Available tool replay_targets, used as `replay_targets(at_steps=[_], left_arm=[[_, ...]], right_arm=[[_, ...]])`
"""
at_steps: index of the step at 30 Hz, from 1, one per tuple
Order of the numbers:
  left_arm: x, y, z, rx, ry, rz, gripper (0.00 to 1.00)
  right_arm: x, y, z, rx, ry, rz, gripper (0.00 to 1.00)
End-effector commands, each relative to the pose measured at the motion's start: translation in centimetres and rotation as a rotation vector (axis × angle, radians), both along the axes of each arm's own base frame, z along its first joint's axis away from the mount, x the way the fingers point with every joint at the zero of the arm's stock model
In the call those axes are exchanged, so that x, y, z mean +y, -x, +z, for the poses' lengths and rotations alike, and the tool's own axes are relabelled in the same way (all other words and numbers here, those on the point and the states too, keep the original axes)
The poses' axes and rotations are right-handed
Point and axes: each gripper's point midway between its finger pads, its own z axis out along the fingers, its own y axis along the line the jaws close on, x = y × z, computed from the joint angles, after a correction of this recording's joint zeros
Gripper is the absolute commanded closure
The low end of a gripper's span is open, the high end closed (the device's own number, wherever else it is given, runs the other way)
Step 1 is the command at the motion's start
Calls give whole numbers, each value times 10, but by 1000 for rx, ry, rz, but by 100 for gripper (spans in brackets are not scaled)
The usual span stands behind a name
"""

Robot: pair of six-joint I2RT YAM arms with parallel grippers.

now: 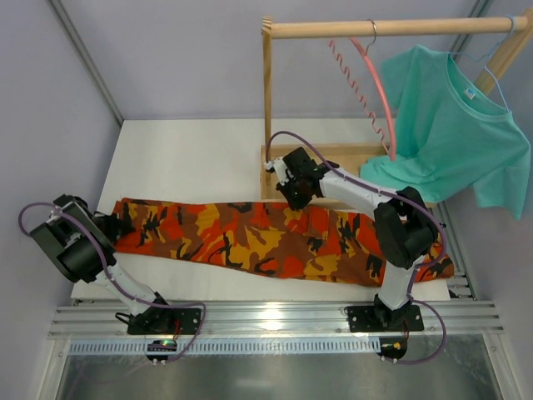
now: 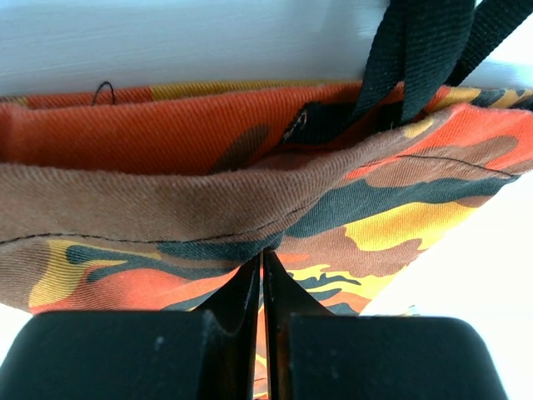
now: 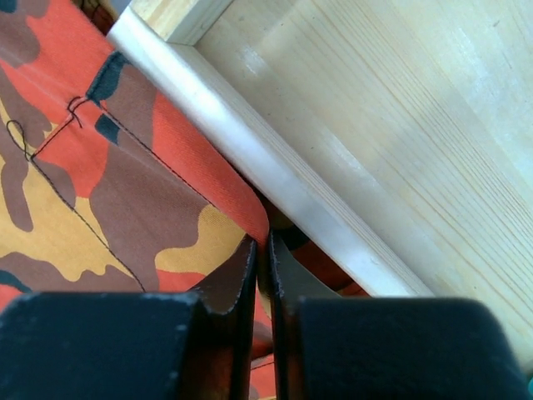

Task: Place the trousers on the hanger
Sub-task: Fold the trousers

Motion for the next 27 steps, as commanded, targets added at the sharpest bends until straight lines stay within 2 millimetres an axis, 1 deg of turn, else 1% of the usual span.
replay_targets(at_steps=[1, 2, 4, 5, 6, 7, 9, 11, 13, 14, 16, 17, 18, 20, 22, 23, 24, 26, 27], left_arm=[[41, 42, -46, 212, -162, 29, 99], [42, 41, -44, 207, -168, 30, 99], [44, 36, -39, 183, -177, 30, 98], [45, 33, -37, 171, -180, 32, 97], [46, 32, -35, 166, -184, 31, 97], [49, 29, -32, 156, -193, 35, 96], [52, 25, -28, 141, -205, 42, 96], [50, 24, -28, 136, -201, 44, 95], [49, 22, -29, 134, -201, 41, 95], [48, 24, -30, 142, -196, 35, 95], [49, 31, -31, 186, -196, 34, 95], [52, 31, -30, 194, -202, 29, 95], [51, 35, -30, 212, -197, 28, 95], [54, 35, -28, 216, -205, 25, 95], [56, 38, -24, 223, -220, 27, 95], [56, 39, -22, 227, -225, 28, 95], [59, 39, -16, 216, -243, 34, 95], [61, 40, -13, 215, -256, 40, 94], [63, 39, -10, 209, -262, 40, 94]], right_arm=[[-27, -13, 0, -60, 79, -88, 87], [-27, -12, -1, -56, 76, -99, 80], [-30, -9, 1, -56, 78, -112, 75], [-31, -8, 2, -56, 82, -119, 70], [-32, -7, 6, -57, 79, -130, 68], [-35, -3, 8, -46, 86, -136, 67], [-41, 0, 12, -45, 98, -173, 64], [-46, 7, 20, -34, 105, -200, 63], [-42, 15, 31, -21, 84, -214, 61], [-33, 21, 36, -28, 77, -198, 60], [-22, 28, 44, -44, 76, -207, 59], [-6, 38, 46, -54, 66, -185, 58], [0, 42, 46, -60, 66, -188, 58], [22, 55, 41, -41, 26, -184, 58], [43, 58, 39, -47, -35, -179, 58], [51, 61, 33, -35, -52, -177, 58], [69, 66, 34, -46, -87, -145, 58], [83, 72, 25, -44, -97, -139, 58], [94, 73, 25, -54, -126, -126, 58]])
